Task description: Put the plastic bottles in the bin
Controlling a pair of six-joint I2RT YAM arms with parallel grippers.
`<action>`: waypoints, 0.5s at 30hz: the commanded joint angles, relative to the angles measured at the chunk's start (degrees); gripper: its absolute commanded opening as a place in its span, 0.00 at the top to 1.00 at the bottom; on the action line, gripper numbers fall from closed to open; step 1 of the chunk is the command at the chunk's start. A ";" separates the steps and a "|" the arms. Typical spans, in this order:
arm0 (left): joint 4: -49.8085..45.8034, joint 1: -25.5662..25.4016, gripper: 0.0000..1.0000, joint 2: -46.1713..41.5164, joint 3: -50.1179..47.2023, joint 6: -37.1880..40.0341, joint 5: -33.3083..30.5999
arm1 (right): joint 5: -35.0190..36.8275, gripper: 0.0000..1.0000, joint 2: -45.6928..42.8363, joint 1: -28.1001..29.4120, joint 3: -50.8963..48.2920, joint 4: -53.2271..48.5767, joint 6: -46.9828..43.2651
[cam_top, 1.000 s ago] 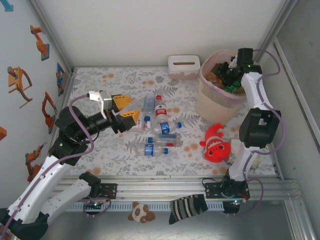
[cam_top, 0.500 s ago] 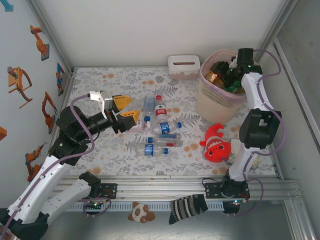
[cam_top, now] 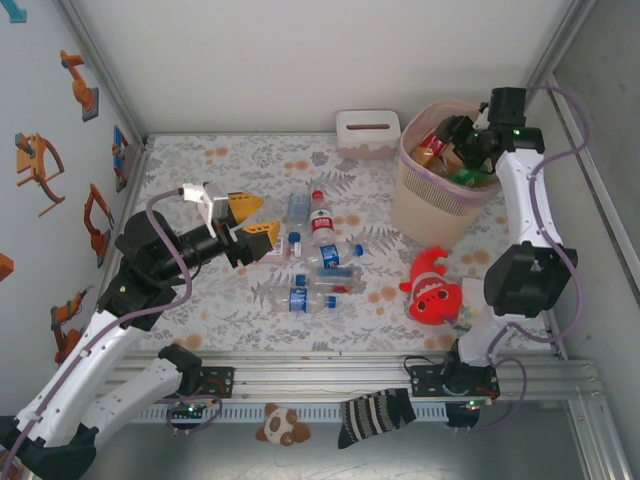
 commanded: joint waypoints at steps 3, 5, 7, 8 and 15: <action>-0.81 -0.37 0.26 0.10 1.59 1.21 -0.33 | 3.92 0.47 1.78 -0.52 6.07 -1.63 -5.15; -1.05 -0.34 0.26 -0.02 1.62 1.21 -0.43 | 3.56 0.53 3.97 -0.53 8.59 -1.76 -6.67; -1.07 -0.32 0.26 -0.28 1.61 1.24 -0.60 | 3.53 0.63 6.19 -0.53 11.28 -2.24 -8.54; -1.28 -0.32 0.26 -0.34 1.56 1.29 -0.73 | 3.79 0.68 7.33 -0.57 12.49 -2.41 -9.33; -1.29 -0.34 0.26 -0.50 1.68 1.30 -1.22 | -0.82 0.79 14.24 -0.71 17.02 -2.78 -12.86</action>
